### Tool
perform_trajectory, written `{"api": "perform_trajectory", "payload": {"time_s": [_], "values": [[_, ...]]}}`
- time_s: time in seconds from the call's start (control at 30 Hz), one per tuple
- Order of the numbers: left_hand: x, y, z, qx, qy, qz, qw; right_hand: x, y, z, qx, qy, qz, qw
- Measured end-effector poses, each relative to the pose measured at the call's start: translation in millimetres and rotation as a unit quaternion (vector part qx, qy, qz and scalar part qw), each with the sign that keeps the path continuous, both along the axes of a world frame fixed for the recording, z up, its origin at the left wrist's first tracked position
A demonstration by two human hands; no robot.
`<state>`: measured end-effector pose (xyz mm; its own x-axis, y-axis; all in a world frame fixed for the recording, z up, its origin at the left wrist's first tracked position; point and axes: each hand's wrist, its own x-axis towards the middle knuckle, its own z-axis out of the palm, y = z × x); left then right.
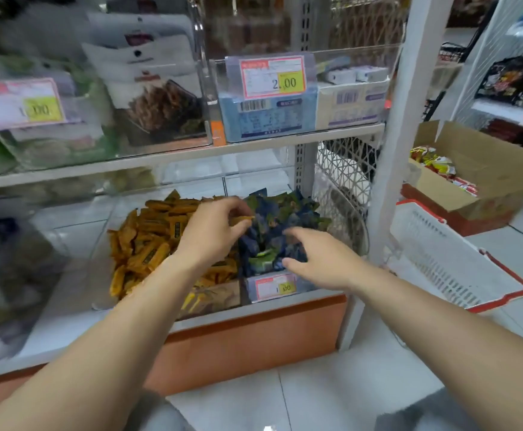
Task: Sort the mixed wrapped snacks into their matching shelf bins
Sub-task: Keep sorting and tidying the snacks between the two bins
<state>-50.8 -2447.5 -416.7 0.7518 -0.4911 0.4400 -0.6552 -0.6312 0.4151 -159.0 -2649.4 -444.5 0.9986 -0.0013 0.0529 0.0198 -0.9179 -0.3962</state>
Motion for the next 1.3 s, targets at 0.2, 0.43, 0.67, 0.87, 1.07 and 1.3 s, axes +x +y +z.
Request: {"api": "perform_trajectory", "payload": {"time_s": [0.2,0.43,0.67,0.87,1.07,1.3], "values": [[27.5,79.7,-22.1,0.104,0.038,0.092,0.99,24.3,21.9,-11.1,-0.048,0.014,0.032,0.998],[18.8,72.0,-13.1,0.047,0.01,0.068,0.997,49.3,21.9,-13.3,-0.081,-0.008,0.041,0.996],[0.4,32.7,-18.3,0.052,0.002,0.042,0.998,59.3,20.4,-20.9,-0.089,0.086,0.123,0.985],[2.8,12.7,-33.5,0.077,0.032,0.056,0.995,58.5,-21.4,-11.0,-0.205,0.168,-0.002,0.964],[6.3,12.1,-35.5,0.063,0.034,0.052,0.996,68.3,-12.6,7.3,-0.151,-0.009,0.045,0.987],[4.7,12.1,-37.9,0.047,0.036,0.053,0.997,105.7,27.5,-23.6,-0.076,0.262,0.221,0.936]]}}
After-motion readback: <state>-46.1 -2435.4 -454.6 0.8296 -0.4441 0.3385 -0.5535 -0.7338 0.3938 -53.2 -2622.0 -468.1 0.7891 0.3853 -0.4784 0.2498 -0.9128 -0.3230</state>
